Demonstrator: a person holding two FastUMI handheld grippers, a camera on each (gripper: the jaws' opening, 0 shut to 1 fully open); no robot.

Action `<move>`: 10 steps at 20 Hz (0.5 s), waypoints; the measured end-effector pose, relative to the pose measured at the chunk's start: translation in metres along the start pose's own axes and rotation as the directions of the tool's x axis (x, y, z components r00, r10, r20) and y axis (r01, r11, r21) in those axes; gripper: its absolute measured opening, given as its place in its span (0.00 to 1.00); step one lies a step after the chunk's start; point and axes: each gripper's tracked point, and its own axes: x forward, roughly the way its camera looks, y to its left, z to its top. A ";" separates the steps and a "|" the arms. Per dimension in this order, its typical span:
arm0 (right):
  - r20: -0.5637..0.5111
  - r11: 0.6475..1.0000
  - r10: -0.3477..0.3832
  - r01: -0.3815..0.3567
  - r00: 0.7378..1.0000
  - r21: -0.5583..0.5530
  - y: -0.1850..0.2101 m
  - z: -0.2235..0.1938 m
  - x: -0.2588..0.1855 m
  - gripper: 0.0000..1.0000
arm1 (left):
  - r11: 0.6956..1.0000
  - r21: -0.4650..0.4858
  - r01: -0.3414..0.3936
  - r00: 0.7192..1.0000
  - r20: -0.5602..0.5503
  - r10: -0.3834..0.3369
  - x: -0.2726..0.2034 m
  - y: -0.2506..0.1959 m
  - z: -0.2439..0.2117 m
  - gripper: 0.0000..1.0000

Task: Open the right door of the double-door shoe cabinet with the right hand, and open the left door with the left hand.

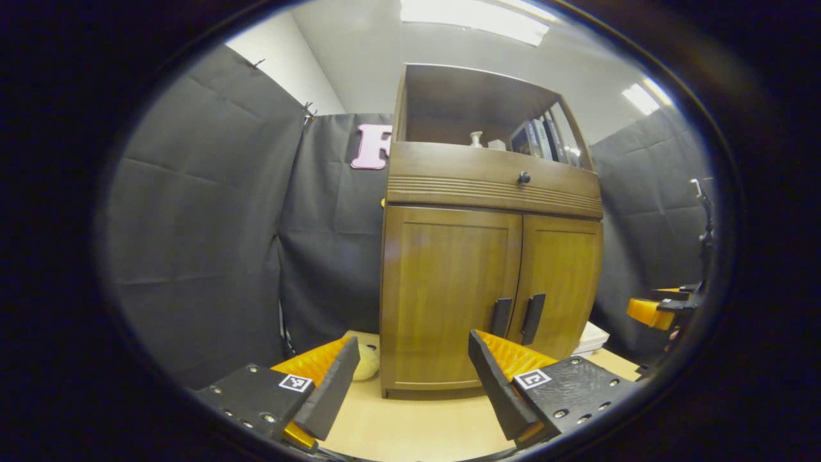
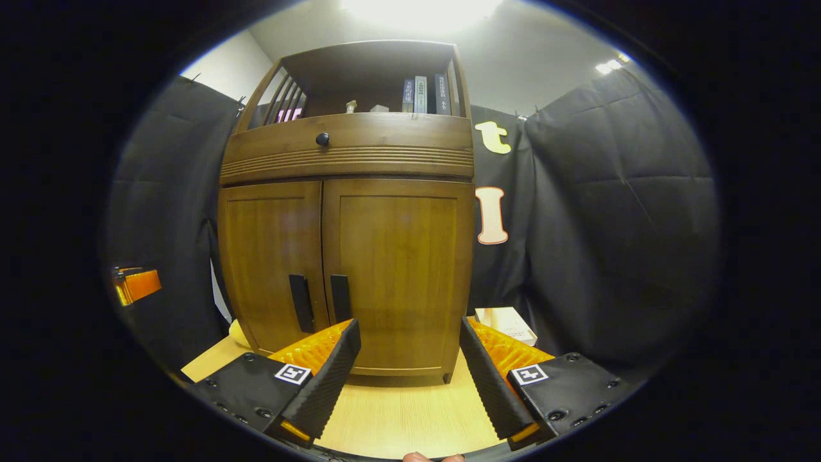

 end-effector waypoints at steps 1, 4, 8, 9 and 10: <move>-0.007 1.000 0.004 -0.004 1.000 0.000 0.000 -0.002 0.000 0.97 | 1.000 0.001 0.007 1.000 -0.006 -0.007 0.001 -0.001 0.000 0.98; -0.012 1.000 0.014 -0.014 1.000 0.016 0.005 0.000 0.003 0.98 | 1.000 0.011 0.017 1.000 -0.021 -0.017 0.002 -0.002 -0.001 1.00; -0.013 1.000 0.013 -0.013 1.000 0.008 0.006 0.009 0.014 0.97 | 1.000 0.015 0.025 0.999 -0.027 -0.025 0.002 -0.003 -0.001 1.00; -0.008 1.000 0.016 -0.016 1.000 0.010 0.007 0.014 0.019 0.98 | 1.000 0.018 0.025 0.999 -0.024 -0.025 0.001 -0.003 -0.001 1.00; -0.002 1.000 0.022 -0.022 1.000 0.017 0.009 0.019 0.022 0.97 | 0.999 0.022 0.025 0.999 -0.022 -0.024 0.001 -0.003 -0.001 1.00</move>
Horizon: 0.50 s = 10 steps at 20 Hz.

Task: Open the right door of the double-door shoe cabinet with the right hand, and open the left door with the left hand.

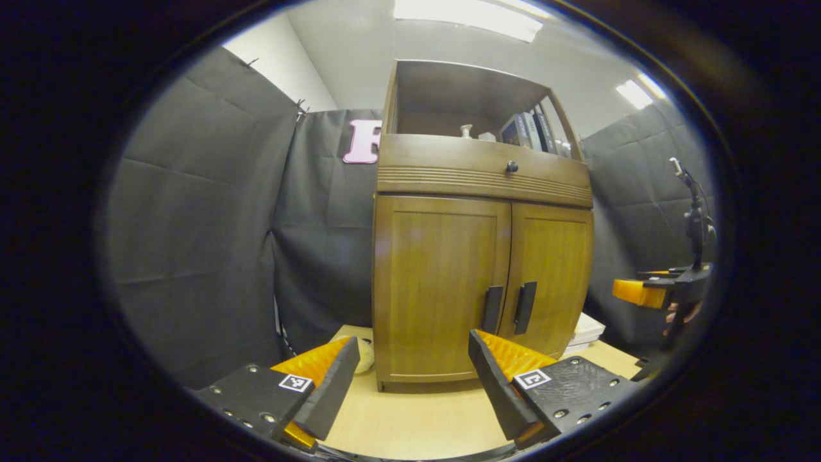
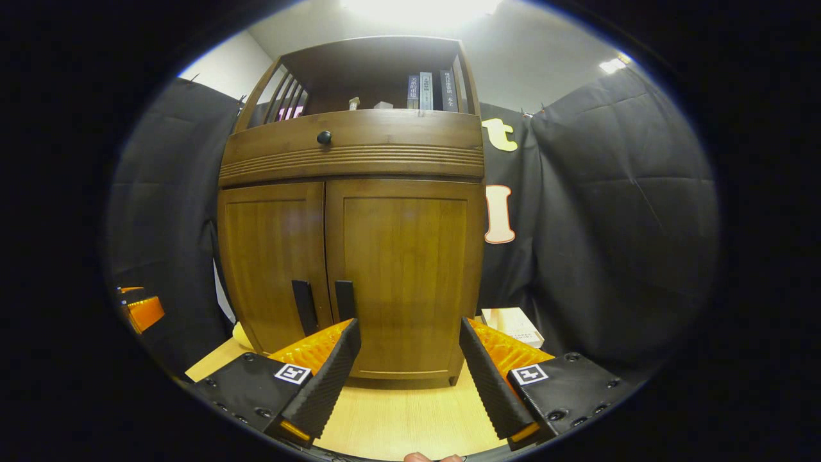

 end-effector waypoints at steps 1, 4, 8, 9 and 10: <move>0.007 1.000 0.006 -0.006 1.000 0.007 0.002 0.003 0.003 0.98 | 1.000 0.003 -0.001 1.000 0.000 0.001 0.000 0.001 0.000 1.00; 0.012 1.000 0.007 -0.007 1.000 0.029 0.009 0.009 0.016 0.97 | 1.000 -0.001 -0.004 1.000 -0.011 0.004 0.000 0.000 -0.002 1.00; 0.005 0.997 0.060 -0.060 0.998 0.054 0.037 0.015 0.034 0.93 | 0.997 -0.073 -0.013 1.000 -0.025 0.011 -0.002 0.001 -0.001 1.00; 0.007 0.996 0.072 -0.072 0.997 0.053 0.043 0.017 0.038 0.93 | 0.996 -0.086 -0.014 1.000 -0.021 0.012 -0.004 0.003 0.000 1.00; 0.011 0.995 0.081 -0.082 0.997 0.050 0.048 0.020 0.044 0.93 | 0.995 -0.095 -0.015 1.000 -0.015 0.014 -0.005 -0.003 -0.008 1.00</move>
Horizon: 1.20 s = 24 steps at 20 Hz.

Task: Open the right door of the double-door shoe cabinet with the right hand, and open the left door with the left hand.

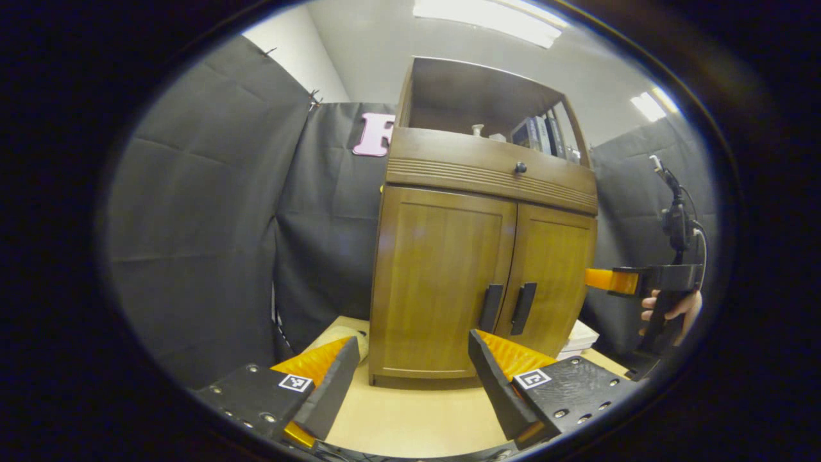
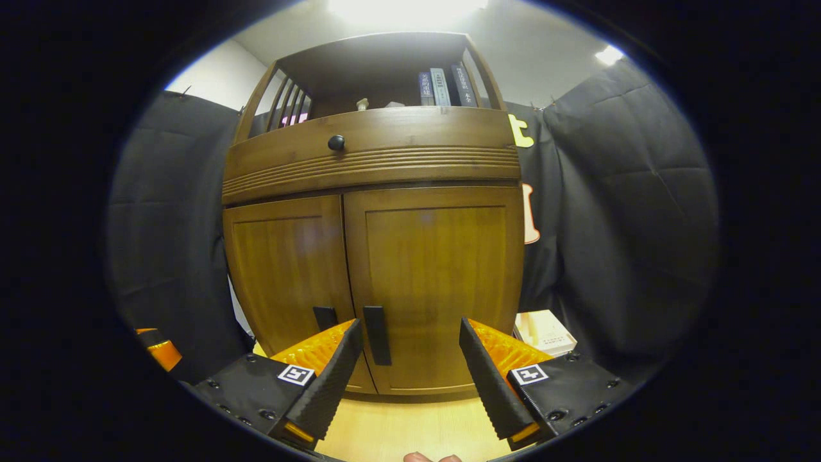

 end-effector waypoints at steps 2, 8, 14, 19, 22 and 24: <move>0.013 1.000 0.017 -0.017 1.000 0.003 0.009 0.004 0.014 0.95 | 1.000 -0.002 -0.005 1.000 0.003 0.005 -0.001 0.004 0.000 1.00; -0.013 0.997 0.073 -0.073 0.997 0.016 0.039 -0.008 0.048 0.96 | 1.000 -0.018 0.010 1.000 -0.010 -0.010 -0.003 0.004 0.001 1.00; -0.036 0.997 0.077 -0.077 0.996 -0.001 0.050 -0.027 0.077 0.93 | 1.000 -0.002 -0.005 1.000 -0.023 0.005 -0.003 0.004 -0.001 1.00; -0.073 0.999 0.051 -0.051 0.996 0.008 0.046 -0.041 0.101 0.93 | 0.999 -0.016 -0.030 0.999 -0.030 0.030 -0.005 0.008 0.002 0.98; -0.084 0.999 0.053 -0.052 0.995 0.014 0.045 -0.049 0.114 0.93 | 0.998 0.010 -0.070 0.998 -0.006 0.070 -0.007 0.013 0.006 1.00; -0.092 0.998 0.059 -0.059 0.994 0.004 0.047 -0.052 0.123 0.93 | 0.994 0.025 -0.103 0.995 0.016 0.103 -0.008 0.017 0.013 1.00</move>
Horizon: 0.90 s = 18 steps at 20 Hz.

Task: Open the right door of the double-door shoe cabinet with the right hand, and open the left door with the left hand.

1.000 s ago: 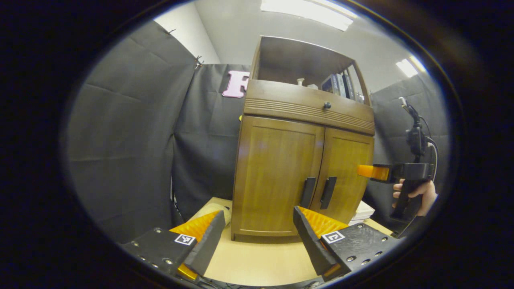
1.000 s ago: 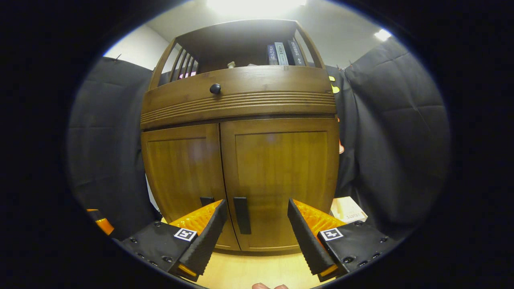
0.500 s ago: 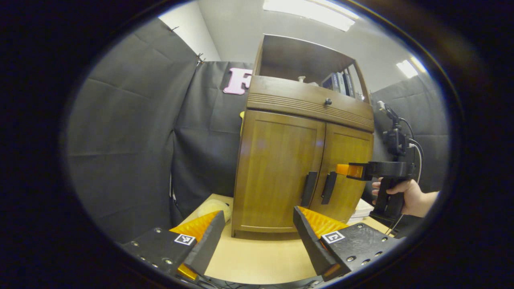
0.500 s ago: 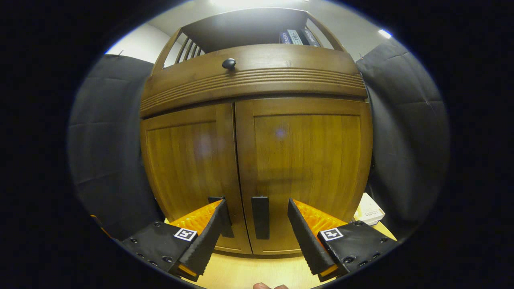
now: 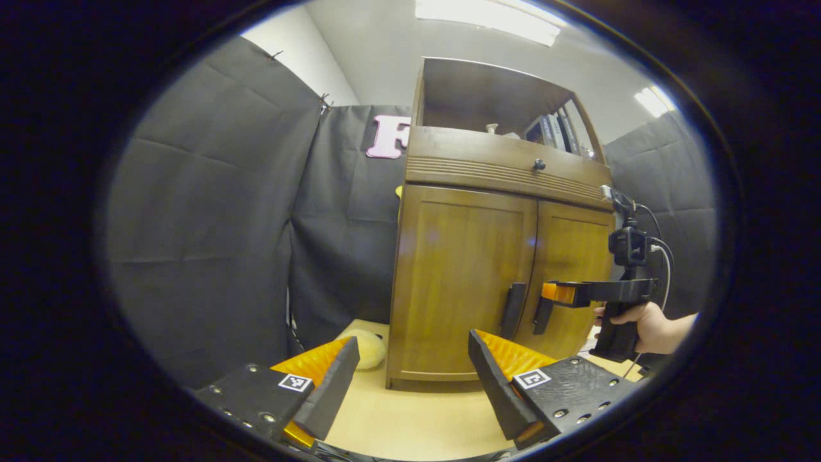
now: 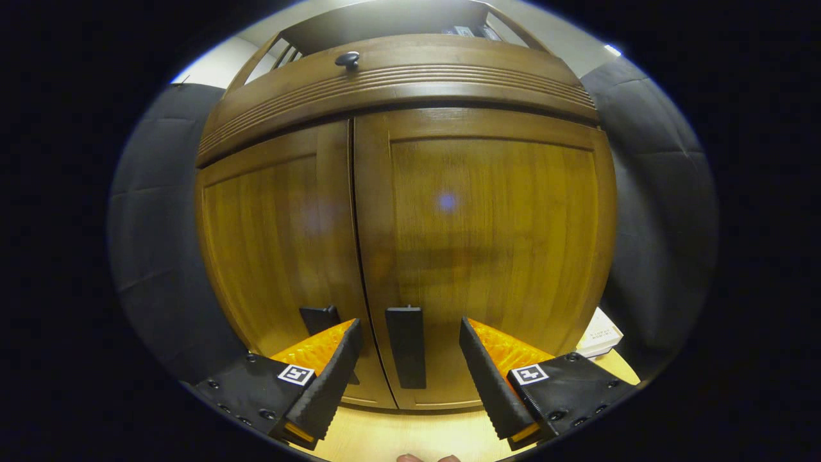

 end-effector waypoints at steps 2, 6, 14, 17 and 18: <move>-0.017 1.000 0.004 -0.004 1.000 -0.006 0.000 -0.004 0.009 0.93 | 1.000 0.002 -0.025 1.000 -0.014 0.025 0.004 -0.002 -0.002 1.00; -0.022 1.000 0.007 -0.007 1.000 -0.008 -0.001 -0.007 0.023 0.93 | 0.998 -0.010 -0.068 0.997 -0.029 0.068 0.006 -0.004 -0.006 1.00; -0.062 1.000 0.026 -0.025 0.998 0.017 -0.002 -0.015 0.037 0.61 | 0.983 -0.007 -0.183 0.983 -0.003 0.183 0.011 0.004 0.002 1.00; -0.075 0.999 0.051 -0.051 0.996 0.011 0.006 -0.016 0.039 0.50 | 0.978 -0.015 -0.210 0.978 -0.001 0.210 0.011 0.008 0.002 1.00; -0.065 0.999 0.040 -0.039 0.997 0.007 0.005 -0.014 0.039 0.44 | 0.975 -0.013 -0.222 0.975 0.008 0.222 0.010 0.008 0.005 1.00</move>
